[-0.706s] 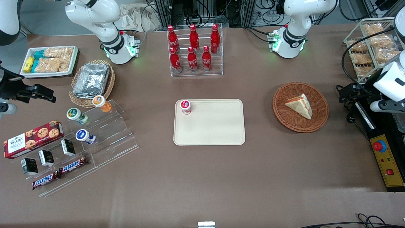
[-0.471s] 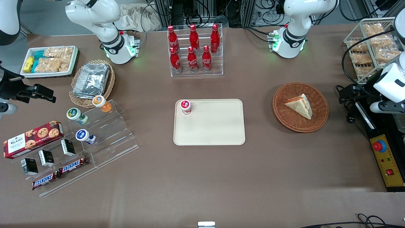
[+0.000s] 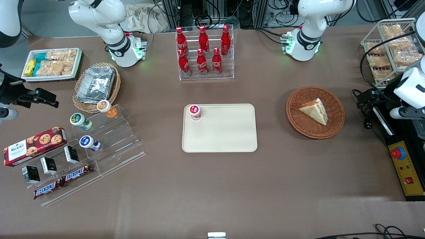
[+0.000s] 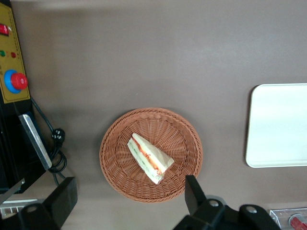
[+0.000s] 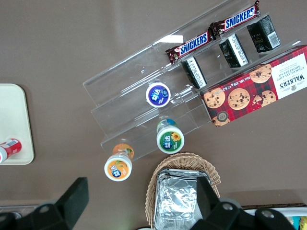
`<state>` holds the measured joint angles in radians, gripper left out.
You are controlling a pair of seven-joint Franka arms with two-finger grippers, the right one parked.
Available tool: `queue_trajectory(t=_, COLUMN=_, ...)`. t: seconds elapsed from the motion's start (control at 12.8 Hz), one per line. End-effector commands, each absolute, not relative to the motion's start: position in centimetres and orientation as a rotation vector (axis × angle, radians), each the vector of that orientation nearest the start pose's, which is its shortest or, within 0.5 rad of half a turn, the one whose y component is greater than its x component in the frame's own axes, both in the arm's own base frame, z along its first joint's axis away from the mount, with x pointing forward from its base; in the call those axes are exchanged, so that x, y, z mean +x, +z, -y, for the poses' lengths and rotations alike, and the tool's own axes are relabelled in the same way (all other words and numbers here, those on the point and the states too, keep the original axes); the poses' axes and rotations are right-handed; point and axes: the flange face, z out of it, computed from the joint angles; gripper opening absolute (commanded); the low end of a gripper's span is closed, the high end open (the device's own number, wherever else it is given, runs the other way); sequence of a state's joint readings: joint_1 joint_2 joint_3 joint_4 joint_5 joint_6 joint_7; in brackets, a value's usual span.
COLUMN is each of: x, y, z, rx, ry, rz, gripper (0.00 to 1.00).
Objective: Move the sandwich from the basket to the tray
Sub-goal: 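Move the left gripper over the wrapped sandwich in the wicker basket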
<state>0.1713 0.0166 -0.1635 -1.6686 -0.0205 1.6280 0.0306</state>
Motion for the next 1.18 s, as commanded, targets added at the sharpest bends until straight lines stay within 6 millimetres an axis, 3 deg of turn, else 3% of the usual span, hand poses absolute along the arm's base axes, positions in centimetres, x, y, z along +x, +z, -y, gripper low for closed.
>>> queue_trajectory(t=0.0, x=52.3, y=56.6, z=0.1, rx=-3.135, ry=0.079, rz=0.115, gripper=1.0)
queue_trajectory(t=0.24, x=48.5, y=52.7, z=1.3, rx=-3.103, ry=0.042, rz=0.409, gripper=1.0)
queue_trajectory(t=0.47, x=47.4, y=48.1, z=2.7, rx=-3.059, ry=0.065, rz=0.638, gripper=1.0)
queue_trajectory(t=0.78, x=47.4, y=44.9, z=2.6, rx=-3.077, ry=0.15, rz=0.751, gripper=1.0)
queue_trajectory(t=1.1, x=47.5, y=44.4, z=2.5, rx=-3.077, ry=0.15, rz=0.749, gripper=1.0)
